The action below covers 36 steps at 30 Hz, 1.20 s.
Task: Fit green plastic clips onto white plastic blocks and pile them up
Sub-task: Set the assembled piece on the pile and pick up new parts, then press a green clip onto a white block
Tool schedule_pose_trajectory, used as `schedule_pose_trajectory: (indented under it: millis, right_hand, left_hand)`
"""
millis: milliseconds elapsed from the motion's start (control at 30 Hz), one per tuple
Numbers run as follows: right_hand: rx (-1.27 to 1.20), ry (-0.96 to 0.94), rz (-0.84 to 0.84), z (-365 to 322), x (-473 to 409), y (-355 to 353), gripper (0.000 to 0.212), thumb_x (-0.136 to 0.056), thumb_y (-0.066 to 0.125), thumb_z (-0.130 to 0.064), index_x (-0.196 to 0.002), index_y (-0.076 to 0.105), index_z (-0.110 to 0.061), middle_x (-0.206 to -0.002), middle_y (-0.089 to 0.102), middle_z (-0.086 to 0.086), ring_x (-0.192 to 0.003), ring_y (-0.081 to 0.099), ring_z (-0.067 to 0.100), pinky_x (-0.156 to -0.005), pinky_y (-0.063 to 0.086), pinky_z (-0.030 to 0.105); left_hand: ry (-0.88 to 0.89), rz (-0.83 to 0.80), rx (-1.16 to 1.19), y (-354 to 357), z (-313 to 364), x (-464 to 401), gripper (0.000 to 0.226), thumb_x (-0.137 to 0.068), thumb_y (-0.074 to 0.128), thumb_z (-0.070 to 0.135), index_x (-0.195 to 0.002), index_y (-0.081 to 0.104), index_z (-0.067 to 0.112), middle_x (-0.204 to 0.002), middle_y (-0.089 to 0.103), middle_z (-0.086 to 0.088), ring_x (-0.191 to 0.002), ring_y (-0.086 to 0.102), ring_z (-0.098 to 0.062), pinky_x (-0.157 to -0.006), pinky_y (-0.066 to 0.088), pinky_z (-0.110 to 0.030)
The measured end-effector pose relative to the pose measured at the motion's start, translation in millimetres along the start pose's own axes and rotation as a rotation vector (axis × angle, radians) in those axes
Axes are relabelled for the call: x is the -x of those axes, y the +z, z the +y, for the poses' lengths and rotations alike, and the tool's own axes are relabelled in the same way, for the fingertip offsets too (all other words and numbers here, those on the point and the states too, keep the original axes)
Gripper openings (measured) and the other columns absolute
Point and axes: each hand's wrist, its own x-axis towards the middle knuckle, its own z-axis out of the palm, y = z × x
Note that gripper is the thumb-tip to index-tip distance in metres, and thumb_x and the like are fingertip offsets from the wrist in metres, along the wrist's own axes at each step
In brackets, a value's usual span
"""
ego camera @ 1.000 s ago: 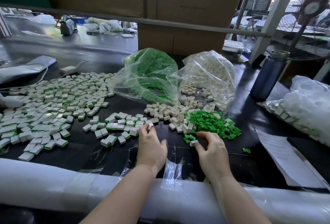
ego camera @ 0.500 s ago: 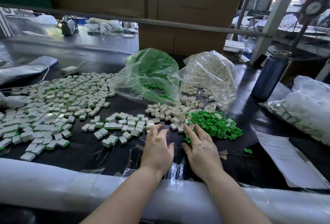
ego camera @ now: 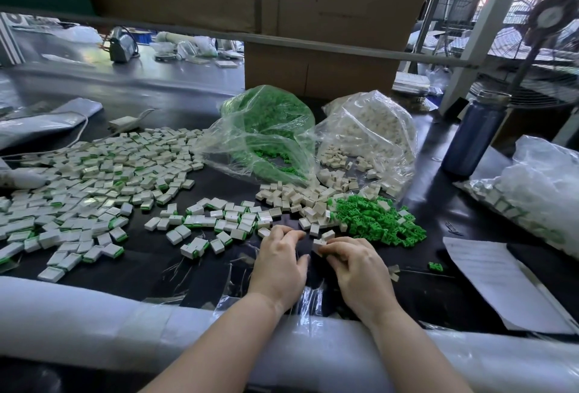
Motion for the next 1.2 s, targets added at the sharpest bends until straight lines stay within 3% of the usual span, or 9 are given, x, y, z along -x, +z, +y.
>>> schedule_pose_trajectory:
  millis: [167, 233, 333, 433, 567, 733, 900, 1200]
  right_hand:
    - [-0.128, -0.022, -0.046, -4.4, 2.5, -3.2, 0.018, -0.082, 0.067, -0.007, -0.090, 0.076, -0.021, -0.095, 0.067, -0.015, -0.097, 0.055, 0.005, -0.087, 0.032, 0.001]
    - [-0.151, 0.000, -0.024, -4.8, 2.7, -4.2, 0.021, -0.081, 0.067, -0.003, -0.088, 0.075, -0.021, -0.090, 0.062, -0.022, -0.097, 0.054, 0.003, -0.088, 0.035, 0.004]
    - [-0.123, 0.067, 0.048, -3.1, 1.9, -5.7, 0.023, -0.079, 0.064, 0.002, -0.088, 0.073, -0.017, -0.088, 0.059, -0.018, -0.097, 0.053, 0.009, -0.086, 0.038, 0.013]
    - [-0.075, 0.099, 0.086, -0.8, 2.0, -6.8, 0.015, -0.080, 0.066, -0.003, -0.088, 0.072, -0.014, -0.088, 0.061, -0.011, -0.095, 0.053, 0.014, -0.082, 0.035, 0.015]
    - [0.018, 0.089, 0.011, -2.1, 3.1, -5.4, 0.017, -0.082, 0.069, -0.021, -0.099, 0.071, -0.021, -0.101, 0.058, -0.008, -0.103, 0.048, 0.012, -0.094, 0.037, 0.026]
    - [0.122, 0.092, -0.015, -4.8, 1.6, -2.6, 0.015, -0.084, 0.066, -0.027, -0.099, 0.070, -0.027, -0.104, 0.056, -0.012, -0.105, 0.045, 0.011, -0.087, 0.027, 0.024]
    - [0.049, 0.111, 0.070, -2.4, 2.4, -3.4, 0.002, -0.083, 0.068, -0.017, -0.082, 0.070, -0.018, -0.092, 0.058, -0.008, -0.095, 0.048, 0.016, -0.084, 0.033, 0.028]
    - [0.162, 0.098, -0.008, -3.2, 2.5, -1.5, 0.014, -0.085, 0.065, -0.030, -0.098, 0.070, -0.028, -0.106, 0.056, -0.012, -0.106, 0.044, 0.012, -0.088, 0.026, 0.025]
  left_hand:
    - [0.046, -0.013, 0.026, 0.2, -0.5, 0.7, 0.031, -0.091, 0.055, 0.014, -0.120, 0.059, 0.024, -0.117, 0.055, 0.007, -0.114, 0.043, -0.013, -0.098, 0.029, -0.016]
    - [0.023, 0.001, 0.042, -0.1, -1.0, 0.1, 0.021, -0.089, 0.058, 0.014, -0.108, 0.066, 0.021, -0.110, 0.061, 0.005, -0.109, 0.049, -0.013, -0.096, 0.036, -0.020]
    - [-0.001, 0.014, 0.057, 0.5, -1.8, -0.3, 0.016, -0.088, 0.060, 0.016, -0.102, 0.067, 0.020, -0.108, 0.063, 0.004, -0.107, 0.051, -0.013, -0.095, 0.038, -0.021]
    - [-0.002, 0.027, 0.053, 0.6, -1.8, 0.3, 0.016, -0.089, 0.059, 0.018, -0.104, 0.066, 0.019, -0.106, 0.063, 0.003, -0.104, 0.051, -0.012, -0.088, 0.035, -0.013]
    - [-0.023, 0.043, 0.099, -2.6, 1.2, 0.7, 0.015, -0.086, 0.059, 0.018, -0.099, 0.068, 0.019, -0.098, 0.065, 0.005, -0.093, 0.055, -0.009, -0.075, 0.035, -0.005]
    - [-0.068, 0.032, 0.154, -5.5, 4.0, 2.1, 0.010, -0.083, 0.061, 0.020, -0.090, 0.069, 0.022, -0.081, 0.062, 0.013, -0.077, 0.057, -0.005, -0.059, 0.037, 0.000]
    - [-0.101, 0.006, 0.213, -7.6, 6.5, 4.1, 0.014, -0.082, 0.063, 0.016, -0.091, 0.071, 0.023, -0.079, 0.068, 0.011, -0.076, 0.063, -0.005, -0.072, 0.048, -0.013]
    - [-0.099, 0.014, 0.263, -10.8, 7.9, 5.6, 0.012, -0.082, 0.062, 0.018, -0.088, 0.070, 0.023, -0.082, 0.066, 0.008, -0.074, 0.059, -0.005, -0.067, 0.047, -0.013]
